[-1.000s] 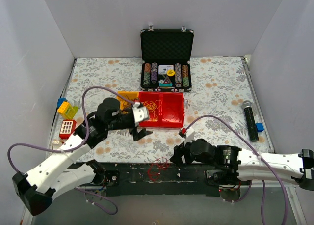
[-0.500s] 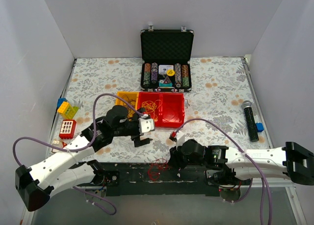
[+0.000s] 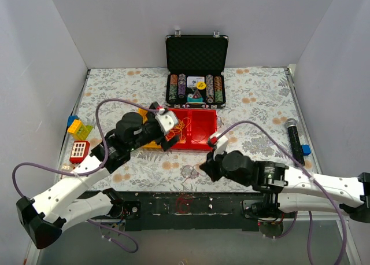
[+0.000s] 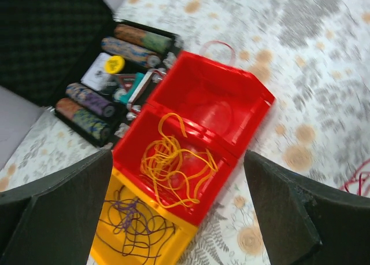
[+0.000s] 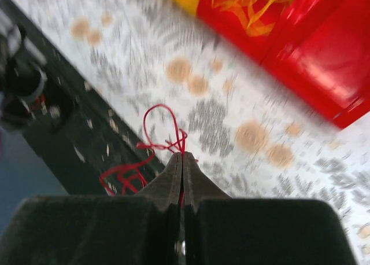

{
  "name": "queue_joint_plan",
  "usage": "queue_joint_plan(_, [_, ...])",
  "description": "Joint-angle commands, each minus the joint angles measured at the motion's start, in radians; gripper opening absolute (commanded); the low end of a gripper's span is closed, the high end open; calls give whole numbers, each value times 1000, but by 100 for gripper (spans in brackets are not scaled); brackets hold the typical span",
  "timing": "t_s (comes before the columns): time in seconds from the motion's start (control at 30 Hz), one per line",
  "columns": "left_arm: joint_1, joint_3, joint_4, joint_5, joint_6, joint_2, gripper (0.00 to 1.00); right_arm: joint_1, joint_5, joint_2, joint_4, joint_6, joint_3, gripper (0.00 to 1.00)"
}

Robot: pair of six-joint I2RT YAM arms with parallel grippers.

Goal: Untangle the cables

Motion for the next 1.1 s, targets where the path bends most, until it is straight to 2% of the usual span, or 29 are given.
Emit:
queue_joint_plan(0.0, [87, 138, 77, -144, -256, 35, 98, -46, 215, -49, -79, -148, 179, 1])
queue_joint_plan(0.13, [124, 206, 42, -117, -367, 64, 98, -101, 339, -15, -103, -218, 262, 1])
queue_joint_plan(0.2, [141, 244, 22, -111, -405, 85, 98, -142, 355, 6, -99, -252, 285, 1])
queue_joint_plan(0.4, [215, 359, -35, -103, -451, 147, 98, -305, 297, 52, 12, -361, 318, 1])
queue_joint_plan(0.57, [227, 413, -81, -138, -442, 176, 98, -419, 222, 106, 67, -427, 400, 1])
queue_joint_plan(0.8, [239, 467, -117, -144, -433, 205, 98, -494, 151, 186, 88, -473, 557, 1])
queue_joint_plan(1.07, [253, 445, -130, -144, -445, 214, 98, -543, 113, 255, 122, -465, 542, 1])
